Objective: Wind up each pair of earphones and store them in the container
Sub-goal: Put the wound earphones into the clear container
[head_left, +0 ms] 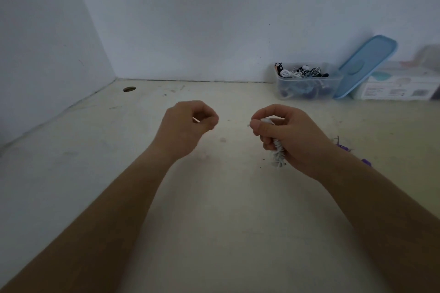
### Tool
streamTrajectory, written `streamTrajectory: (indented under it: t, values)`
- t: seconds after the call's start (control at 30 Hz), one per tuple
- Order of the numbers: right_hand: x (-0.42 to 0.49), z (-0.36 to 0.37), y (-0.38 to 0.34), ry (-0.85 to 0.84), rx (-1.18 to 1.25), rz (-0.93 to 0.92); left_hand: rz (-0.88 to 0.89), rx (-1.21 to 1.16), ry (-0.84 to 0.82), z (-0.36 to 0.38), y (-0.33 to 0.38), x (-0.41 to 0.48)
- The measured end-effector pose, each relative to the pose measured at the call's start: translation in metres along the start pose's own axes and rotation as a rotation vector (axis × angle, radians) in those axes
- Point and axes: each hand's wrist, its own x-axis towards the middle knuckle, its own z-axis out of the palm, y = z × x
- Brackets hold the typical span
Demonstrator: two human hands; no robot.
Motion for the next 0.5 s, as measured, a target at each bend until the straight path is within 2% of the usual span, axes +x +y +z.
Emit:
streamTrajectory:
  t: [0.07, 0.17, 0.33, 0.5]
  values:
    - [0.001, -0.001, 0.001, 0.035, 0.016, 0.023, 0.010, 0.138, -0.054, -0.005, -0.009, 0.002]
    - [0.002, -0.002, 0.004, 0.043, 0.016, 0.045, 0.012, 0.180, -0.152, -0.001, -0.012, 0.001]
    - [0.000, 0.002, 0.008, 0.024, -0.015, 0.076, -0.002, 0.159, -0.184, 0.016, -0.012, 0.001]
    - [0.001, 0.004, 0.008, 0.024, -0.012, 0.108, 0.031, 0.254, -0.192, 0.026, -0.010, 0.004]
